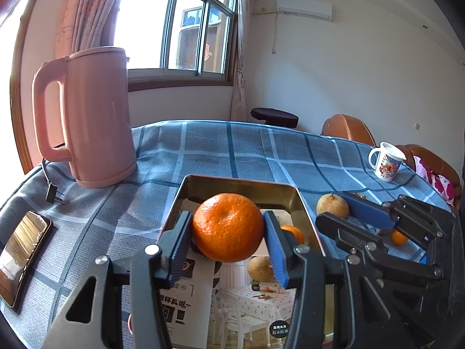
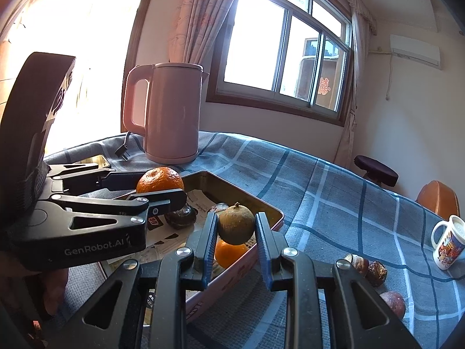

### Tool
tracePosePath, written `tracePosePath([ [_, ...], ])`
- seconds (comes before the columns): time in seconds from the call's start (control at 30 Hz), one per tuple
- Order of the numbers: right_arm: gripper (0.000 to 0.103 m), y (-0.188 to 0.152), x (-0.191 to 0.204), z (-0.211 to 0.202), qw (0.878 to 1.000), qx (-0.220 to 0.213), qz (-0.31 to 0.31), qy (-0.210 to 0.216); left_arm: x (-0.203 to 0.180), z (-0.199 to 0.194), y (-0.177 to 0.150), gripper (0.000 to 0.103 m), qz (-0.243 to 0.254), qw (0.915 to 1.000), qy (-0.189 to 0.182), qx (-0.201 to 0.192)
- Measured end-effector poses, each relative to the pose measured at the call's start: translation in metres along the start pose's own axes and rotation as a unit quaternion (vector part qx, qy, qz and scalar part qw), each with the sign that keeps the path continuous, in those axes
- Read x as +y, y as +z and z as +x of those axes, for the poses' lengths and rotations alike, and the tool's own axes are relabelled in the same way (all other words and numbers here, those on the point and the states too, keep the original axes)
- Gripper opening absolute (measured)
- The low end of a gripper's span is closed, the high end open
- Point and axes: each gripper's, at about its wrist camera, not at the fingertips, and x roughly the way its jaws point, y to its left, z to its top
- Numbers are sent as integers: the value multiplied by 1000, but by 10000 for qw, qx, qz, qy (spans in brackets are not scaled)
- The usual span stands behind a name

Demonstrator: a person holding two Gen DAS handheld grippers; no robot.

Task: Organize fruits
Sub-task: 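Carry the orange and the pear over the tin box with both grippers, then open both grippers to drop the orange and pear into the tin box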

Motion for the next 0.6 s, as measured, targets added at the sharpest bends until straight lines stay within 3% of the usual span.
tracePosePath([
  [0.6, 28, -2, 13, 22, 9976, 565, -288, 287, 7, 16, -1, 51, -228, 9986, -204, 421],
])
